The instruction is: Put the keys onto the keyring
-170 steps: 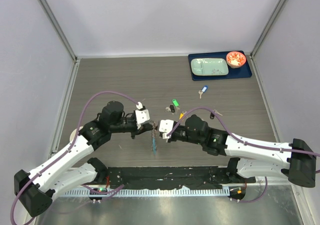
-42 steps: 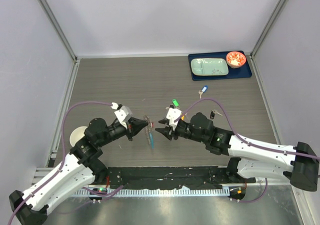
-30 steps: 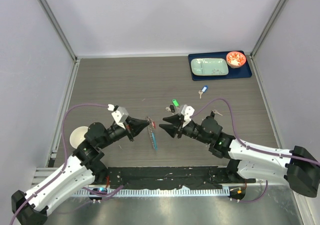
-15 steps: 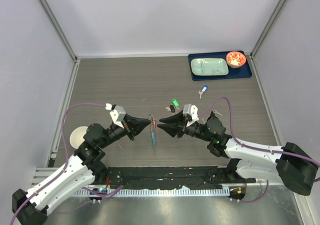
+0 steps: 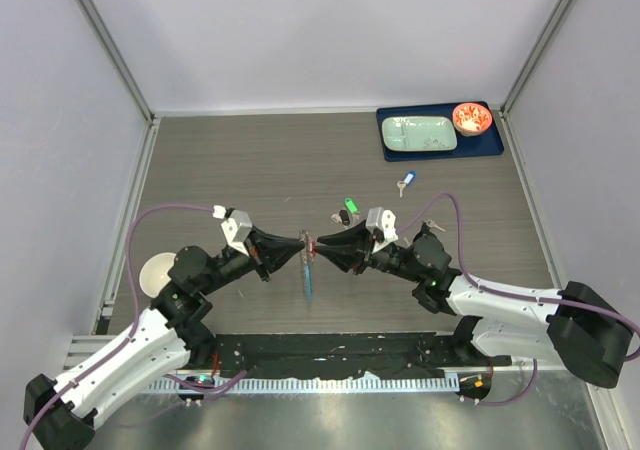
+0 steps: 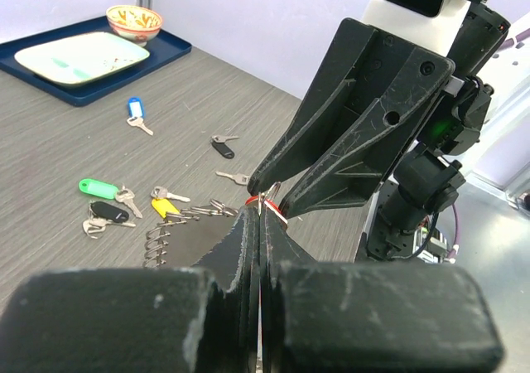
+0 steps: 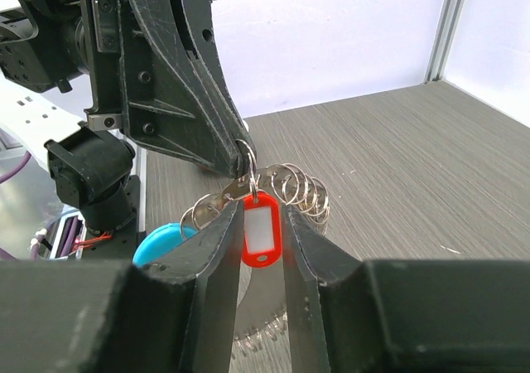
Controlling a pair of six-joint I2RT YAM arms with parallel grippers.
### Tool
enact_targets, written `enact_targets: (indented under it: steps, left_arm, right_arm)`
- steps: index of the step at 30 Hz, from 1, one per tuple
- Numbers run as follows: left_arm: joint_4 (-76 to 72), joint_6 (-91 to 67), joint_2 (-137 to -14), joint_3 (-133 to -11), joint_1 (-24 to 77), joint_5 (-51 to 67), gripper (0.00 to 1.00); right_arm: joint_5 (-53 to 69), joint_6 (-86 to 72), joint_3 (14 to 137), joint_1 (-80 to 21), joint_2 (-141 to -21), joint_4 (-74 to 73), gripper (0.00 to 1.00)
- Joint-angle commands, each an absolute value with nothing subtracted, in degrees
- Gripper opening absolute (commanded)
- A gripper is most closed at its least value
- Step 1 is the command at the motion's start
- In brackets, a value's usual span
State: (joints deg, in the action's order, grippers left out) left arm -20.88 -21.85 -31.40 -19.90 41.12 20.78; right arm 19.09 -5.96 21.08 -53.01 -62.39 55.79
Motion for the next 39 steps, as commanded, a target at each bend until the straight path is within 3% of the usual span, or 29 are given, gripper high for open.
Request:
enact_targets:
  steps: [1, 14, 17, 21, 34, 39]
  left_arm:
    - [-26.72, -22.06, -31.46, -20.65, 40.87, 21.97, 0.0]
    - [-28.12, -22.06, -32.69, -20.83, 40.87, 24.26, 0.0]
    - [-27.95, -22.06, -32.52, -21.09, 40.87, 24.26, 0.0]
    - [-24.71, -20.4, -31.82, -21.88, 40.87, 23.73, 0.0]
    - [-7.56, -11.34, -30.06, -27.07, 40.87, 21.18, 0.0]
    - [-6.77, -10.64, -30.24, -27.95, 40.87, 21.18, 0.0]
  right_arm:
    - [19.34, -5.1, 23.38, -52.82, -62.14, 59.85, 0.31]
    - [19.51, -5.97, 23.12, -52.82, -63.54, 60.82, 0.27]
    - [19.78, -6.06, 22.85, -52.82, -63.63, 61.0, 0.22]
    - [19.95, -5.28, 23.2, -52.74, -62.41, 58.2, 0.01]
    - [20.92, 5.08, 31.63, -53.17, -57.92, 31.13, 0.01]
    - [15.58, 9.92, 35.24, -55.72, -58.53, 21.13, 0.01]
